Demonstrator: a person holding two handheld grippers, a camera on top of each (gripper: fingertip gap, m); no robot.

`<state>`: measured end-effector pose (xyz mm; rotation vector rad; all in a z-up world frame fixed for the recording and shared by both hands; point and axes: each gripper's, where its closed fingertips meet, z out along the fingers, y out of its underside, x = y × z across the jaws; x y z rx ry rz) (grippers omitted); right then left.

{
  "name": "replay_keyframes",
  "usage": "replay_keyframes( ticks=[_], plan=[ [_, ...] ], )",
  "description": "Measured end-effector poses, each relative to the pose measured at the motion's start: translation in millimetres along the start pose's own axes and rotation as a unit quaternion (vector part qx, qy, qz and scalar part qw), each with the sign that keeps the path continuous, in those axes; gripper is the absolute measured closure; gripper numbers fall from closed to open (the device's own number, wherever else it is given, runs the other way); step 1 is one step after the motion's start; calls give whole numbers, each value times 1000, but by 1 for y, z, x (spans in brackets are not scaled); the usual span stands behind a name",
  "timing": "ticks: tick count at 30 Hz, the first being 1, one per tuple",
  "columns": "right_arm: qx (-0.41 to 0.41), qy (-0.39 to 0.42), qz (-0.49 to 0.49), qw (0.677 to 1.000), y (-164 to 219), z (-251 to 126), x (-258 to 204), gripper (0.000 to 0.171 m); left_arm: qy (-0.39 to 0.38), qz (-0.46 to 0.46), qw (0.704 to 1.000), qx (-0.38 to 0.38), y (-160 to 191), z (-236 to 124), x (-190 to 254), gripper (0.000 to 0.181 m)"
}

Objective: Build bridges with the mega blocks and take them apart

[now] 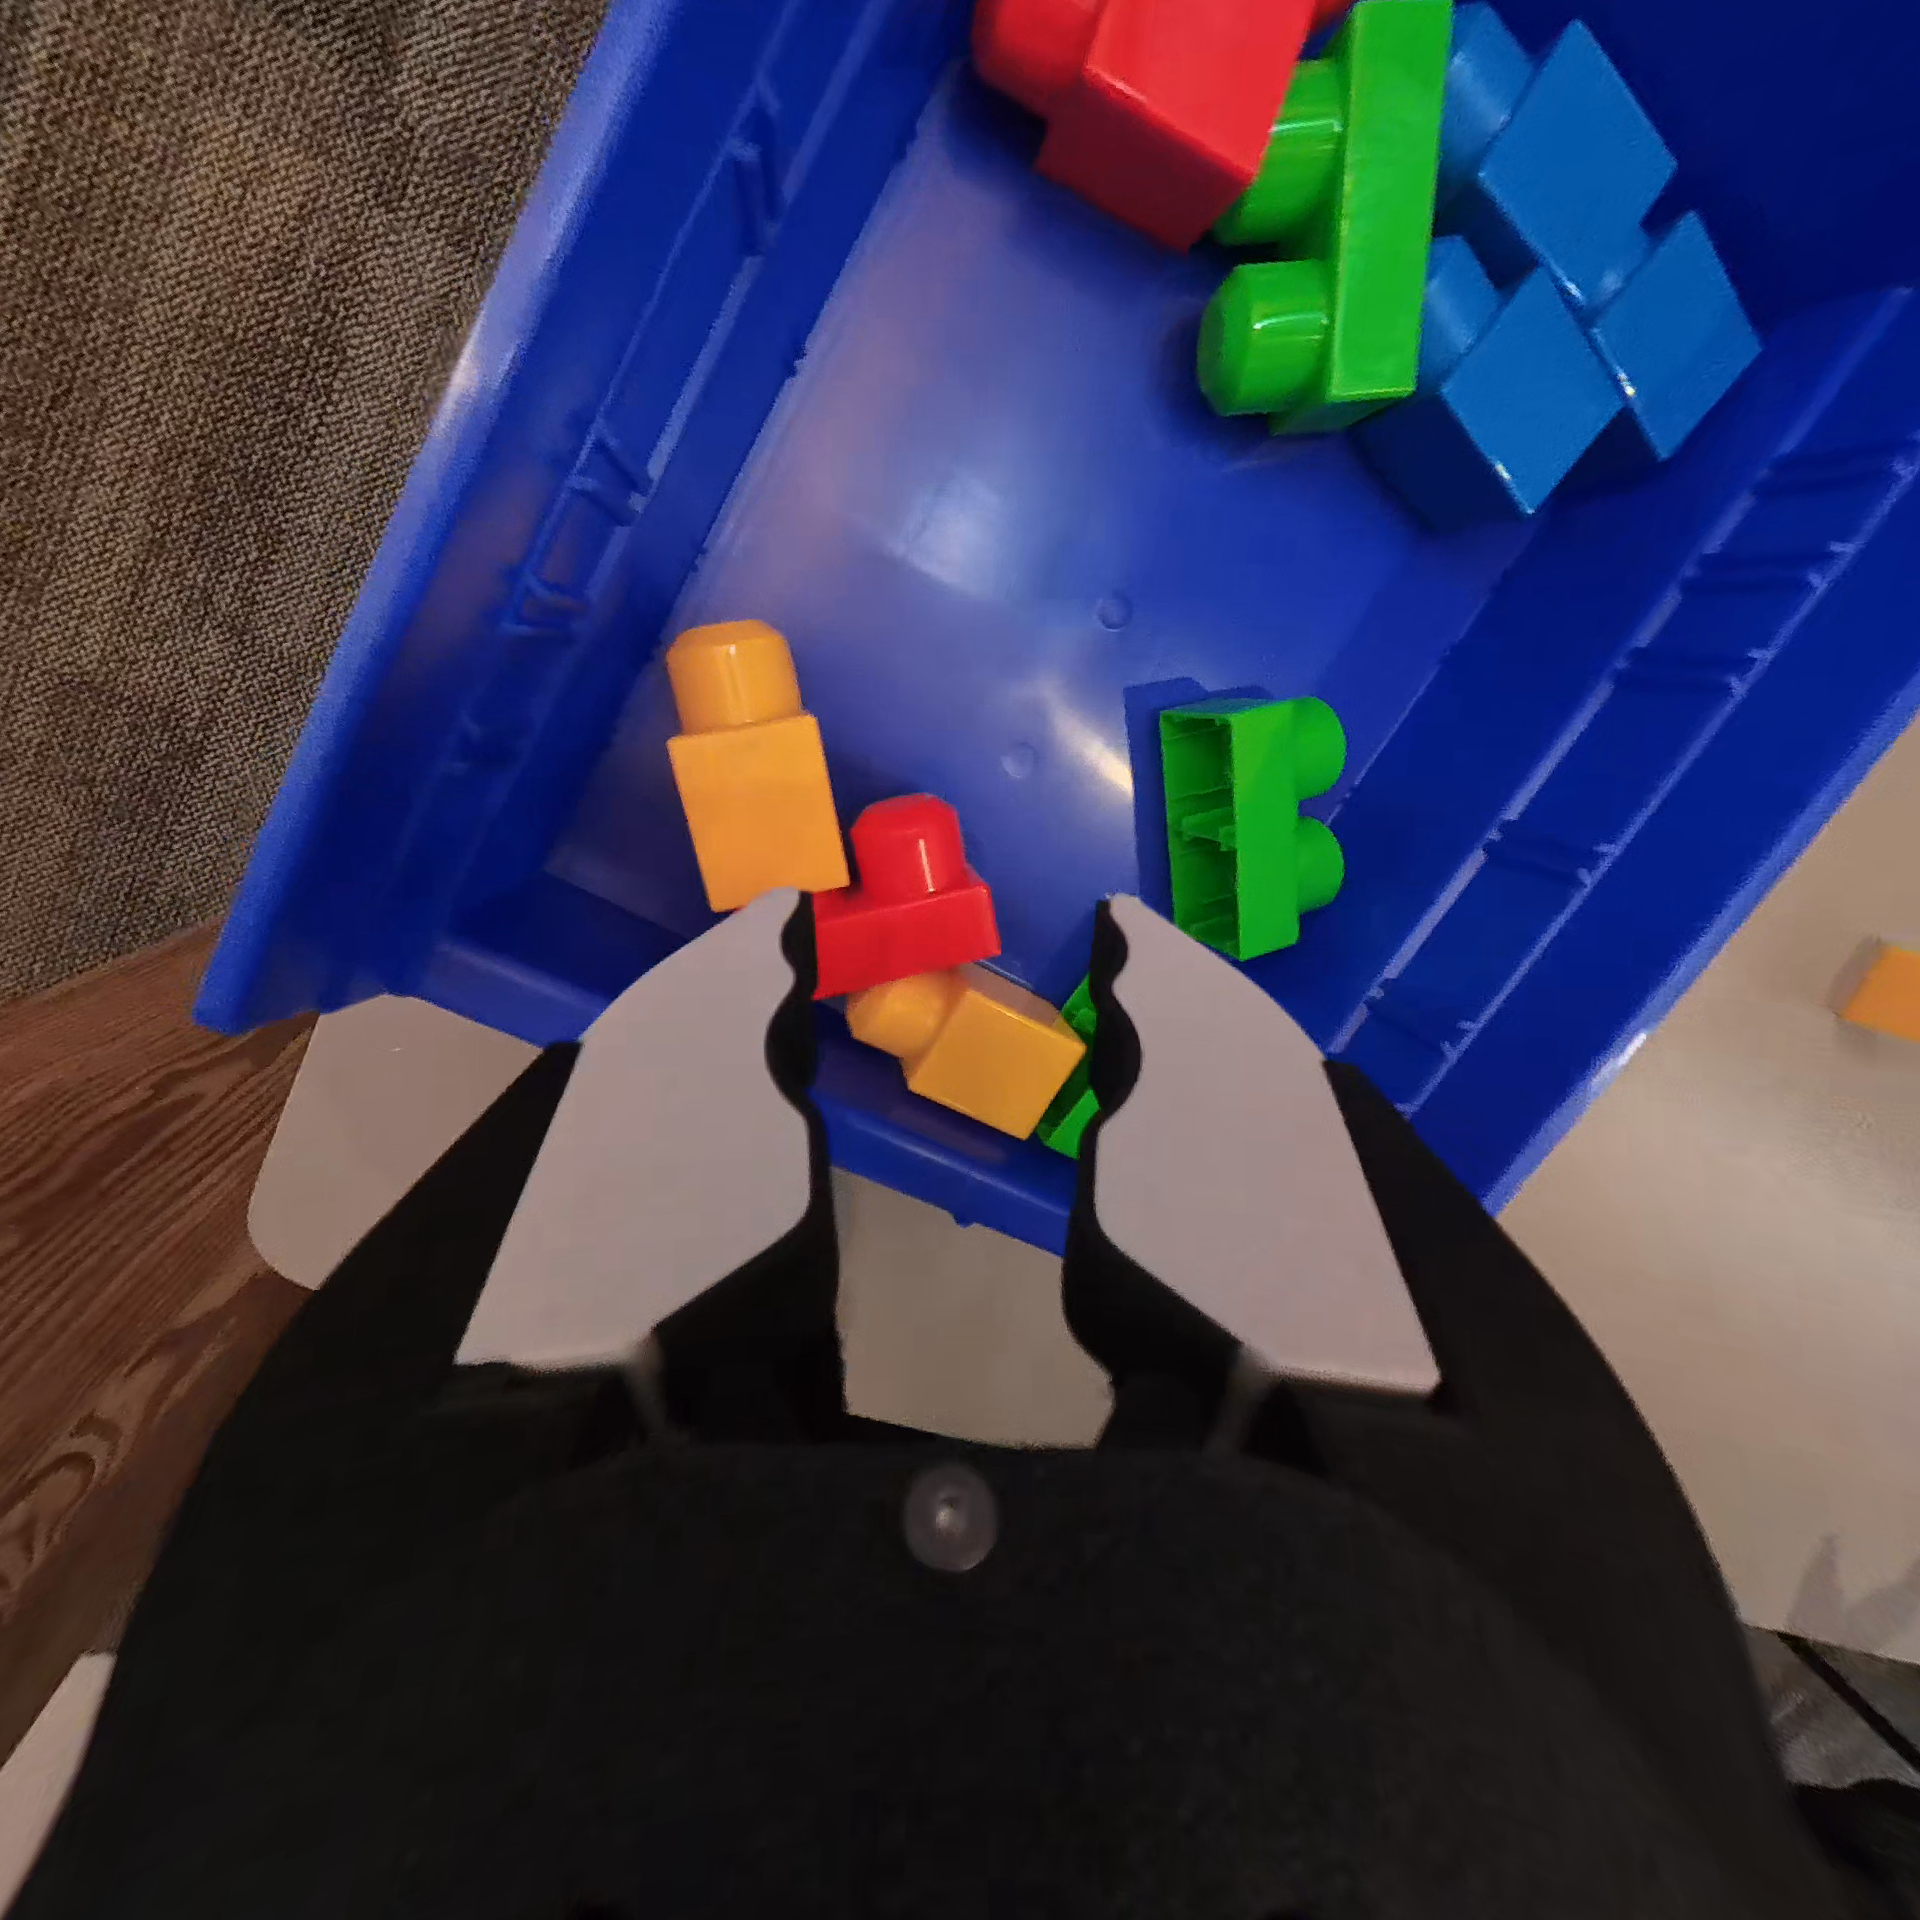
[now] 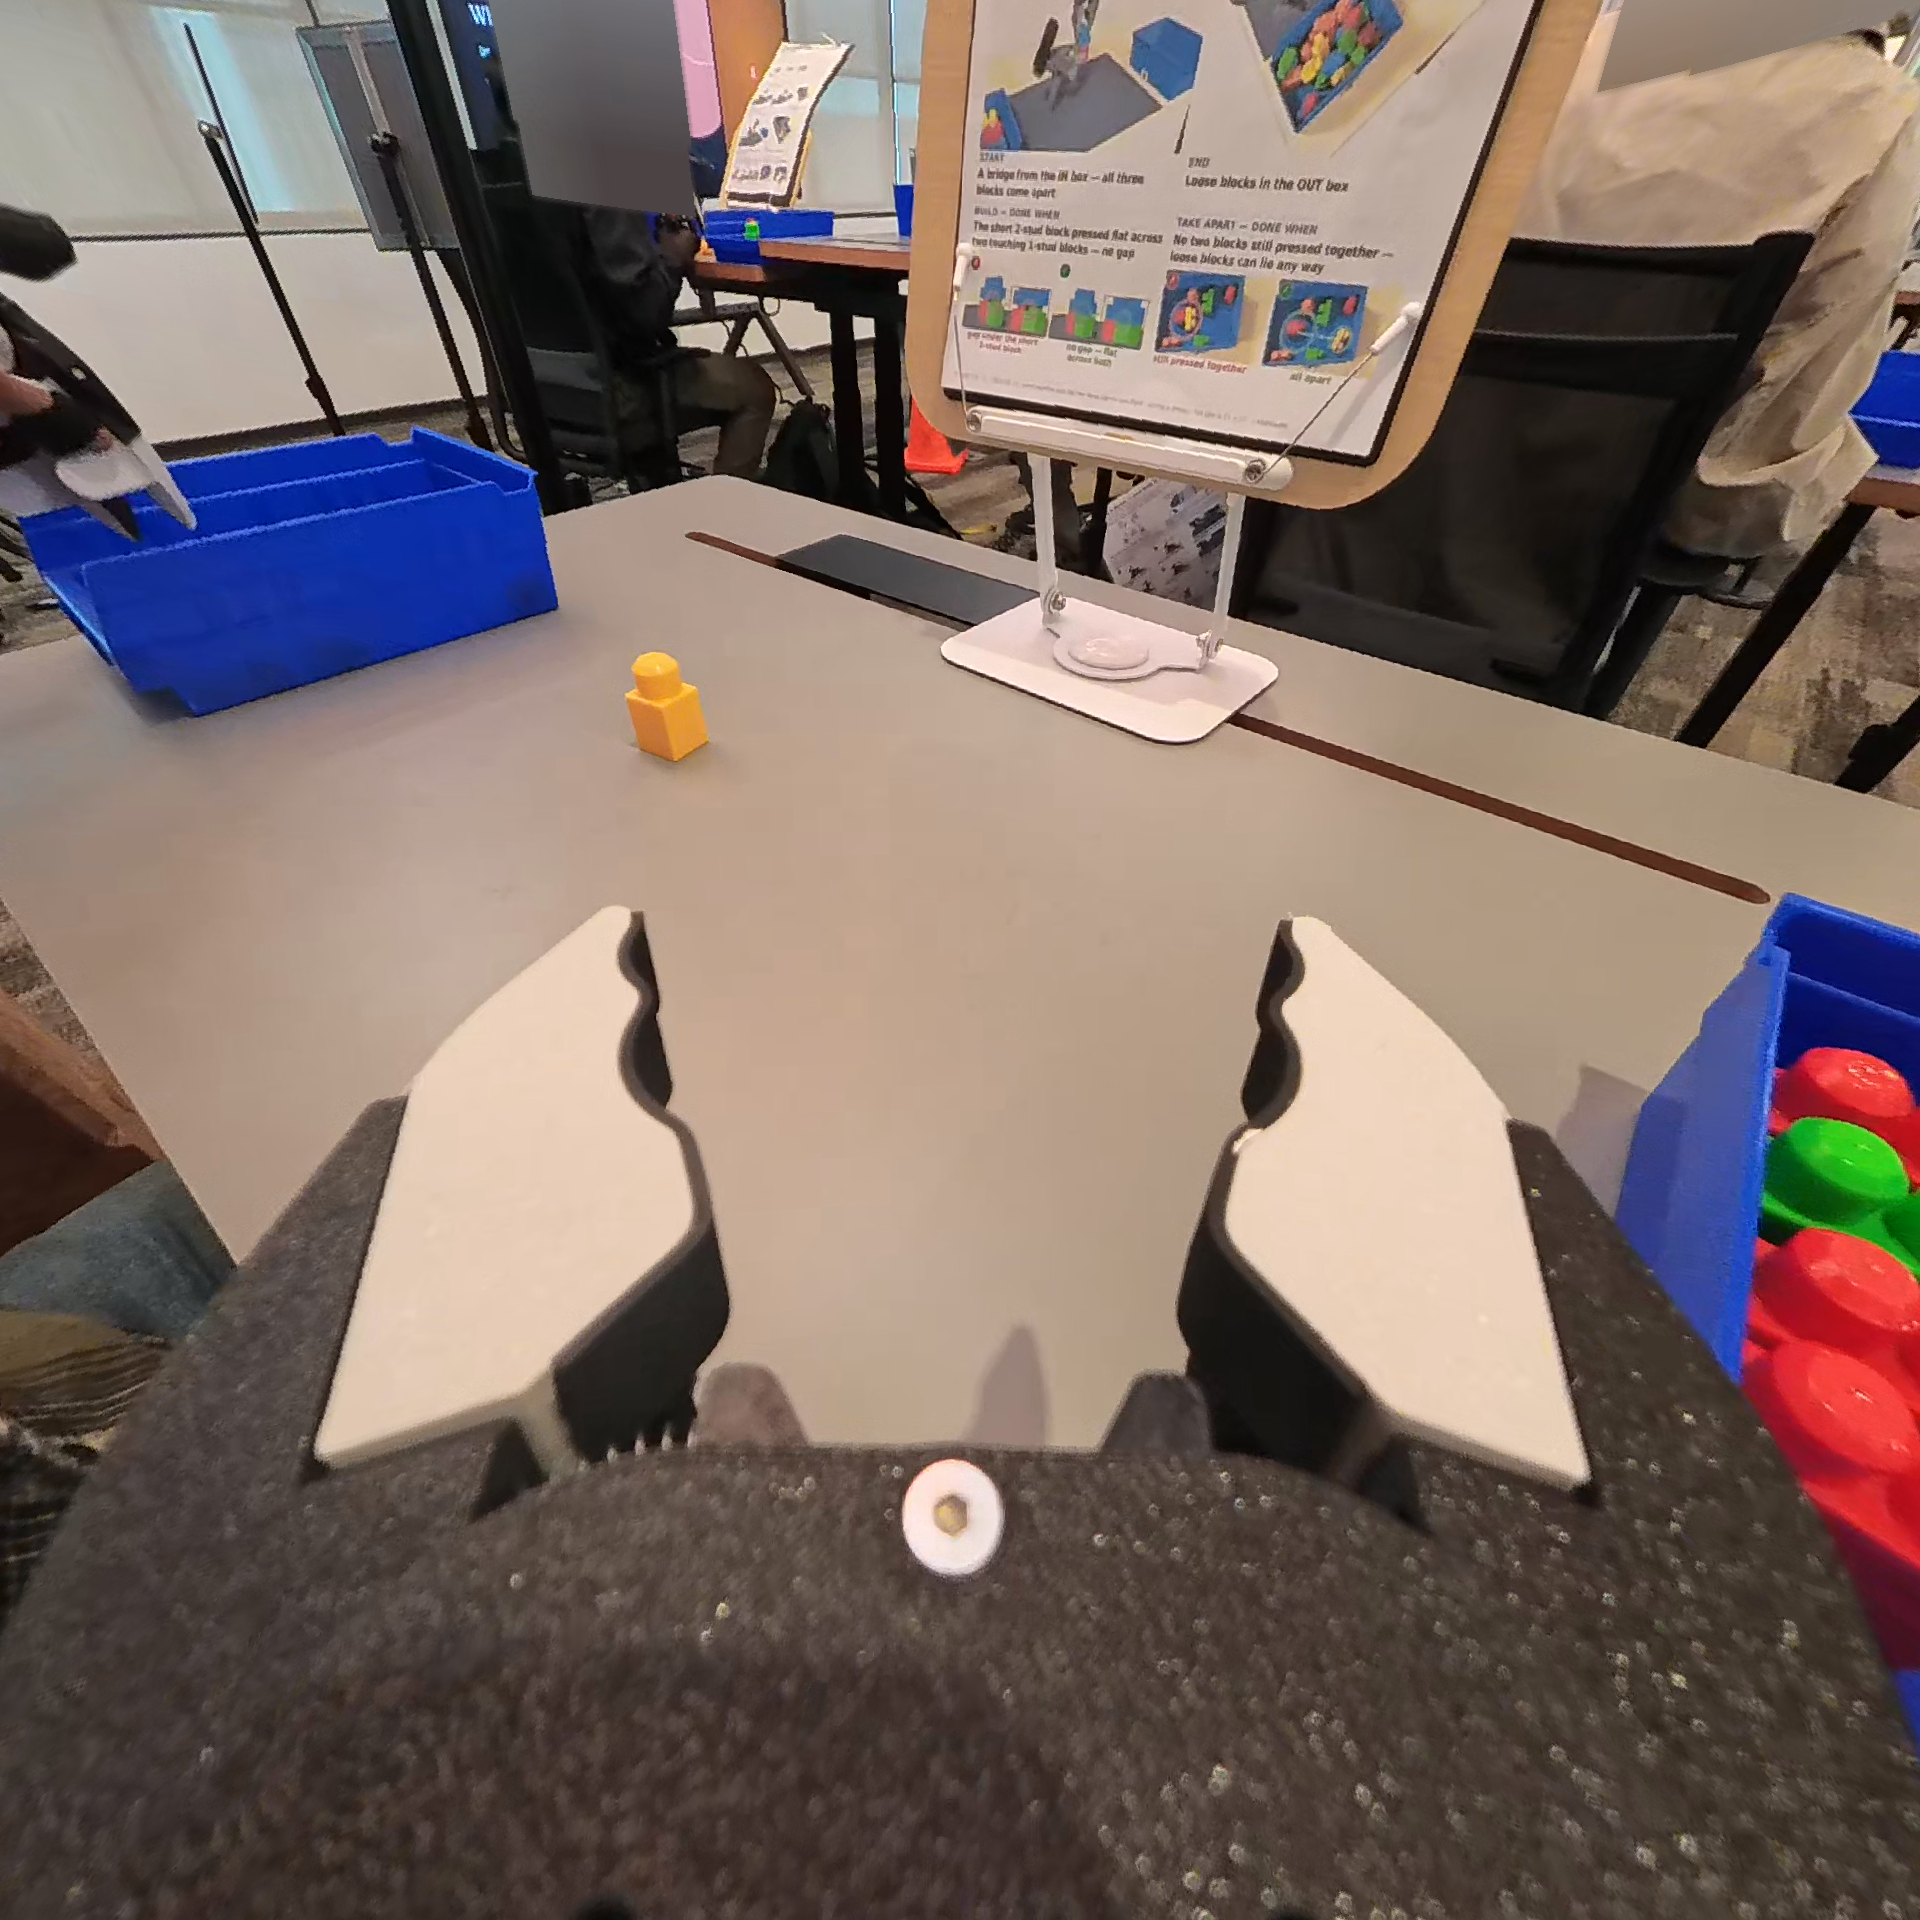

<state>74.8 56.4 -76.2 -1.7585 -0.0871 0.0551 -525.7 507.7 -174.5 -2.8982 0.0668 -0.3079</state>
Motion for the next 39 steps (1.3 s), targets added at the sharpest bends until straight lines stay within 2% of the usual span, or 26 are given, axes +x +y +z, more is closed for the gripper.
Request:
replay_keyframes(
  ticks=[13, 31, 39],
  plan=[
    [4, 8, 6, 1000, 1, -10, 4, 62, -40, -39, 998, -3, -3, 20, -31, 133],
    [-1, 17, 2, 1000, -3, -16, 3, 63, -67, -37, 997, -25, -3, 45, -44, 130],
    [-4, 17, -1, 1000, -4, -15, 1, 63, -74, -17, 997, -32, -4, 51, -45, 142]
  ],
)
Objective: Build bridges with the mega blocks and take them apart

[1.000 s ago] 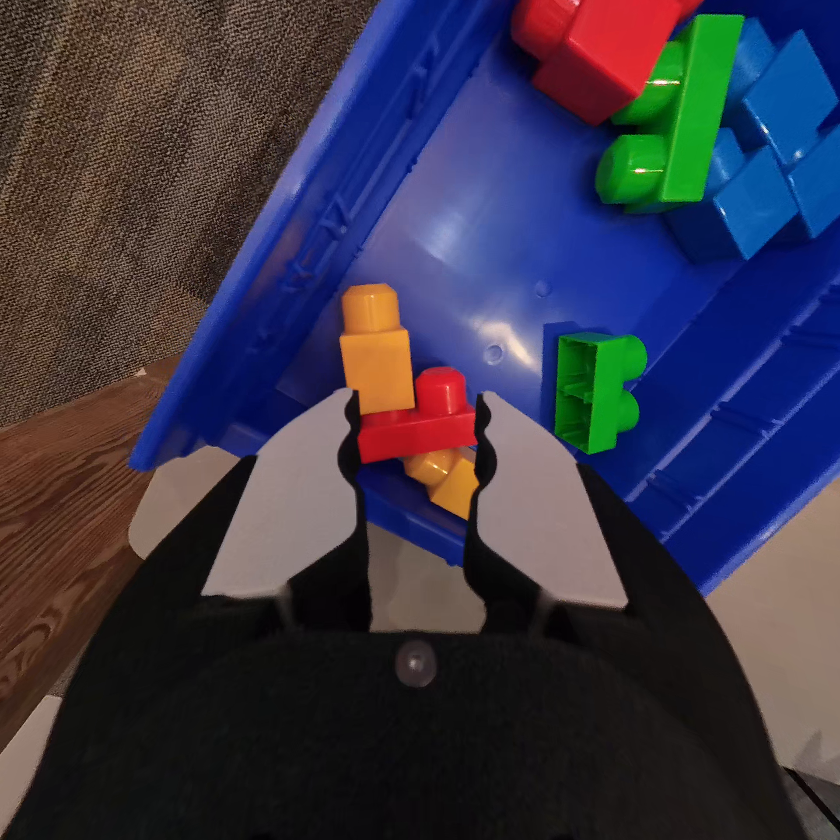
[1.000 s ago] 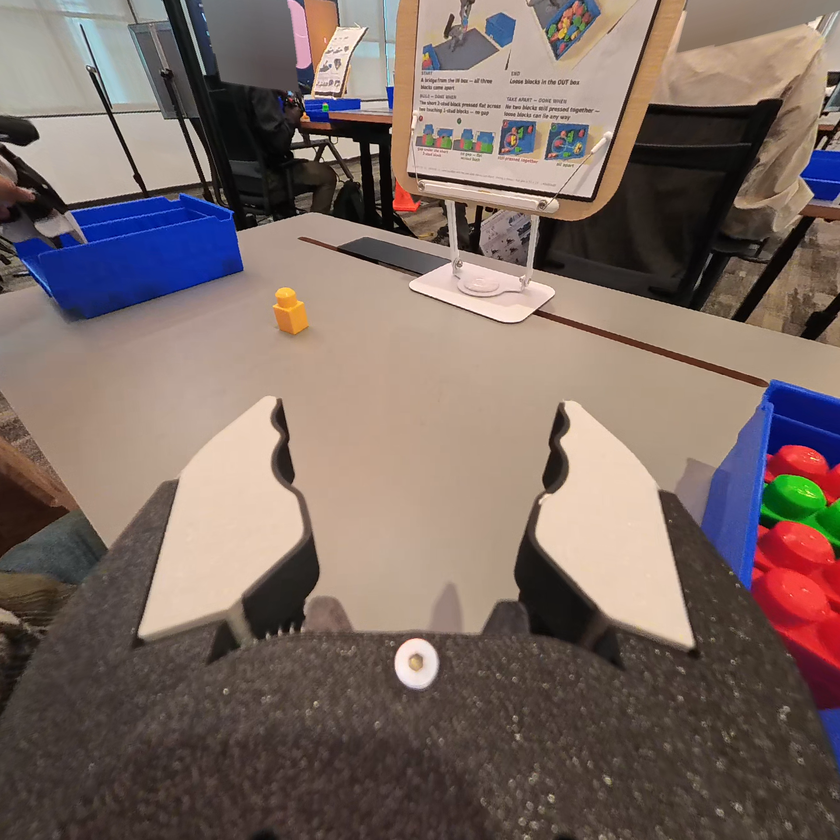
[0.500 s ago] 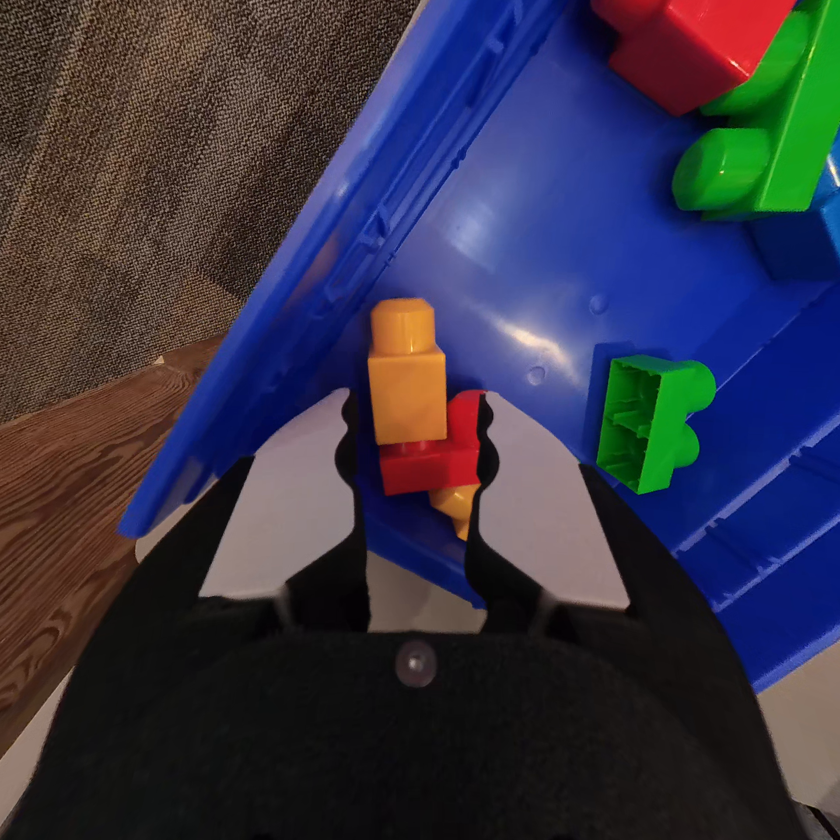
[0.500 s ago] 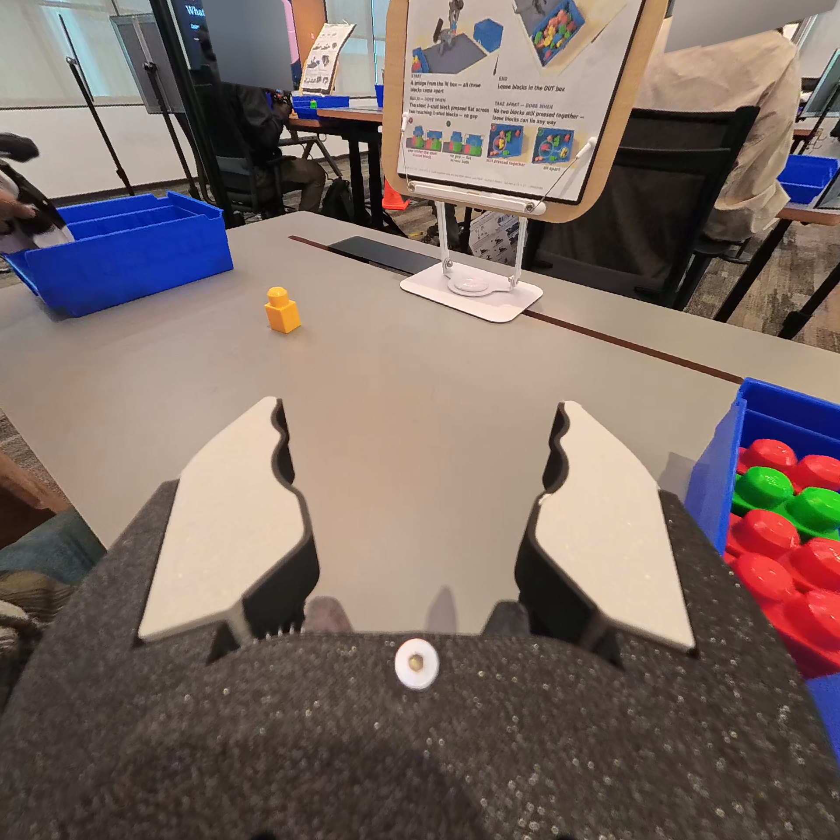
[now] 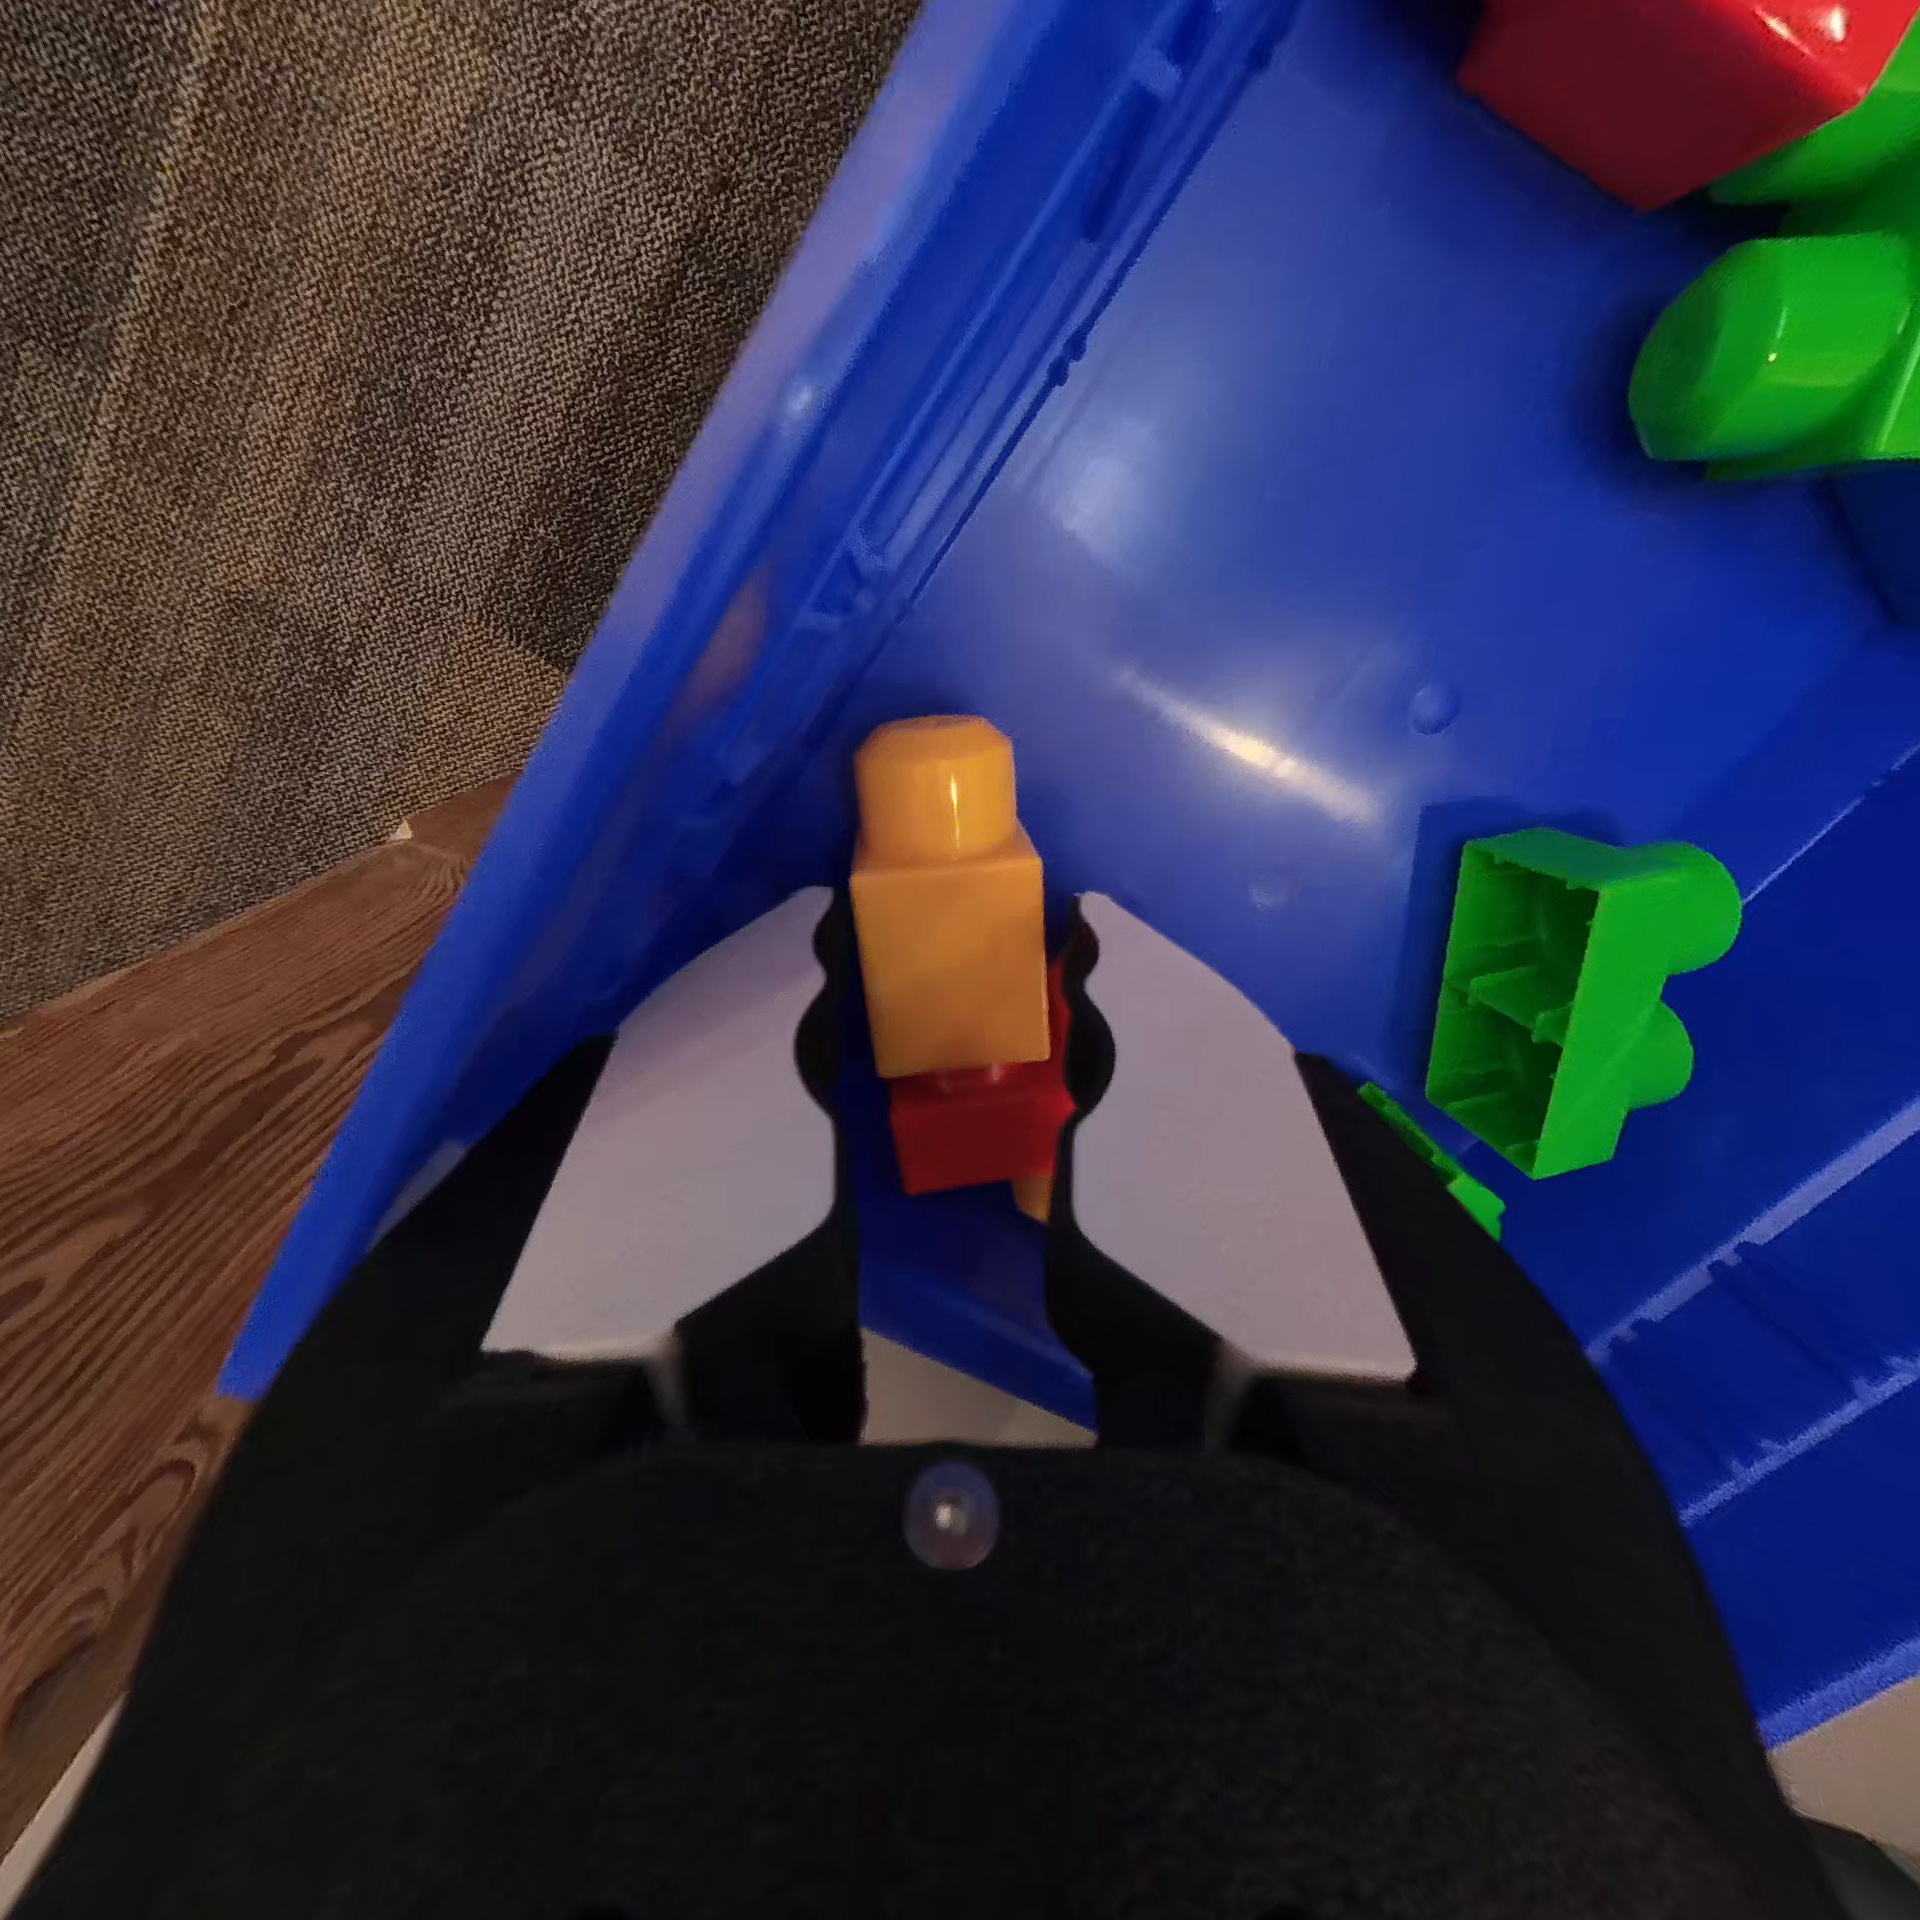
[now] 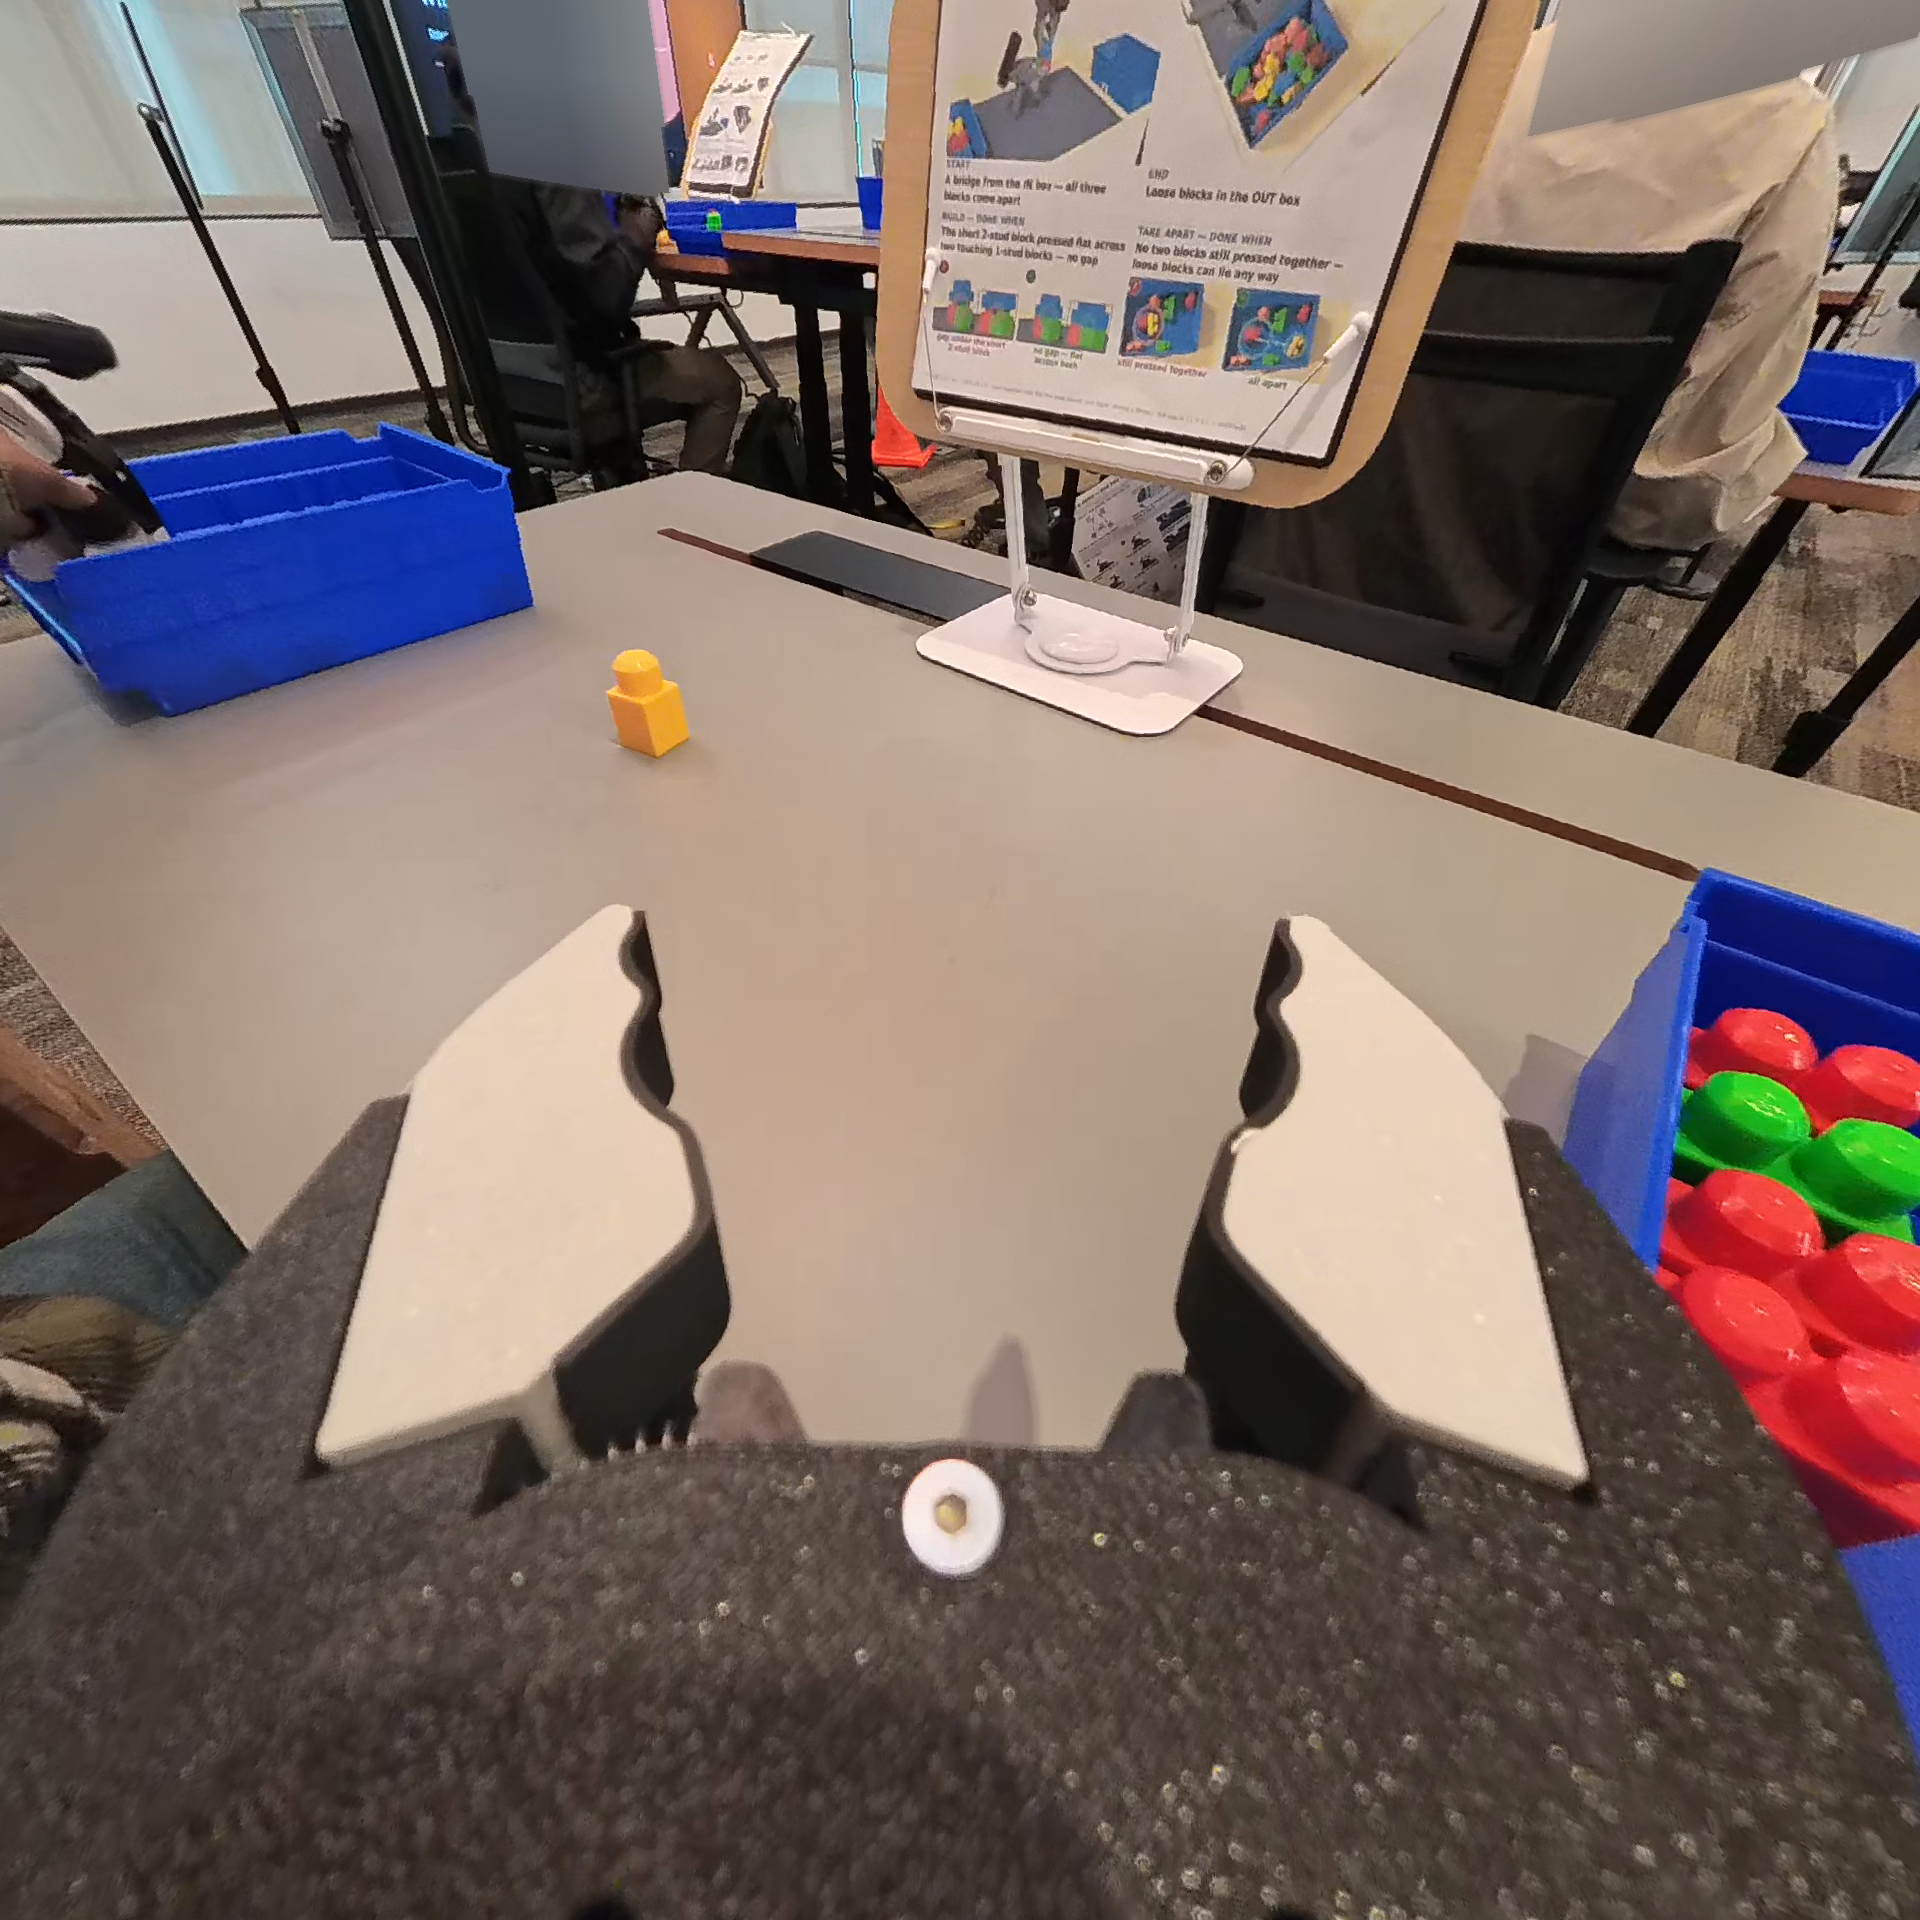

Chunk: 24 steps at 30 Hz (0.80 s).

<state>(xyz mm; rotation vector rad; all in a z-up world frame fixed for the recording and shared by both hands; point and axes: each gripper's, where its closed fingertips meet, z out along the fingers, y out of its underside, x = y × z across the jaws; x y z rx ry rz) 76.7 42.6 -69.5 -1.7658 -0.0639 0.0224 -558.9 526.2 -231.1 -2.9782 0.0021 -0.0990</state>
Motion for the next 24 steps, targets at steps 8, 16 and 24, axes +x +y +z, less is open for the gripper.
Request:
replay_keyframes(
  ticks=[8, 16, 24],
  plan=[
    [0, 1, 1, 1000, 0, 0, -1, 63, -12, 34, 999, -14, 0, 1, 2, 147],
    [0, 1, 1, 1000, -1, -1, -3, 63, -64, 120, 991, -8, -9, -3, 4, 147],
    [-1, 5, 0, 1000, -1, -4, -5, 63, -89, 184, 979, 8, -25, -11, 18, 147]
  ],
)
